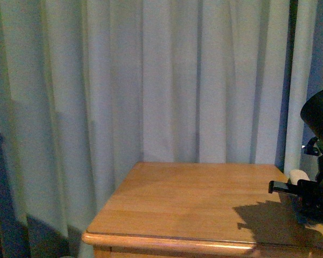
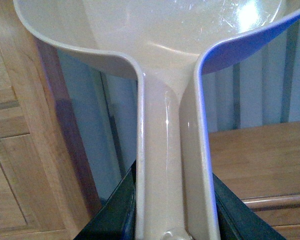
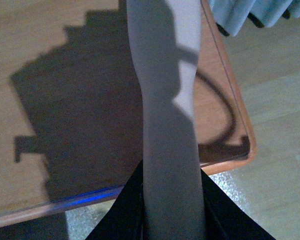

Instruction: Clean up trash

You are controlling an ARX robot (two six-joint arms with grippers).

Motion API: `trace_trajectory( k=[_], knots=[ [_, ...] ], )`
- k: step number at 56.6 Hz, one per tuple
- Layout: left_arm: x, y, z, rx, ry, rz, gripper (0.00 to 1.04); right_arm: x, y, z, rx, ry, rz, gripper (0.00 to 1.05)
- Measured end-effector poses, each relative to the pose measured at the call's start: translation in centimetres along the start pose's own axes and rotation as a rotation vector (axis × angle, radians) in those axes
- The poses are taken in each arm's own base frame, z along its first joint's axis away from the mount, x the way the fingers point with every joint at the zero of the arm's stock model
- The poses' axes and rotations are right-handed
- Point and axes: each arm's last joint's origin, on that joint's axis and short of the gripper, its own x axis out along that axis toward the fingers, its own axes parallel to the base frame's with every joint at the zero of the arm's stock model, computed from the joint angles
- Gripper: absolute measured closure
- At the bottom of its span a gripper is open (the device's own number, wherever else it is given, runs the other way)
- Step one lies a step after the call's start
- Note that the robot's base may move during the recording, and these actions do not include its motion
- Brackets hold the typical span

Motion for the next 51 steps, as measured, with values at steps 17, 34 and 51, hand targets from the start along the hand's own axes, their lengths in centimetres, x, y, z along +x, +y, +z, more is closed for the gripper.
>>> trace_trajectory(
  k=[17,34,51],
  knots=[
    [0.0,0.0,0.0,0.000,0.000,0.000,0.78,-9.1,-2.7,0.2,-0.127,-0.456,0.020,0.84],
    [0.0,0.0,0.0,0.000,0.000,0.000,0.78,-17.4,-6.5,-6.9,-0.294,-0.770,0.021,0.84],
    [0.0,0.0,0.0,0.000,0.000,0.000,0.78,-21.2,-8.3,-11.7,-0.253,-0.913,-0.038,0.84]
  ],
)
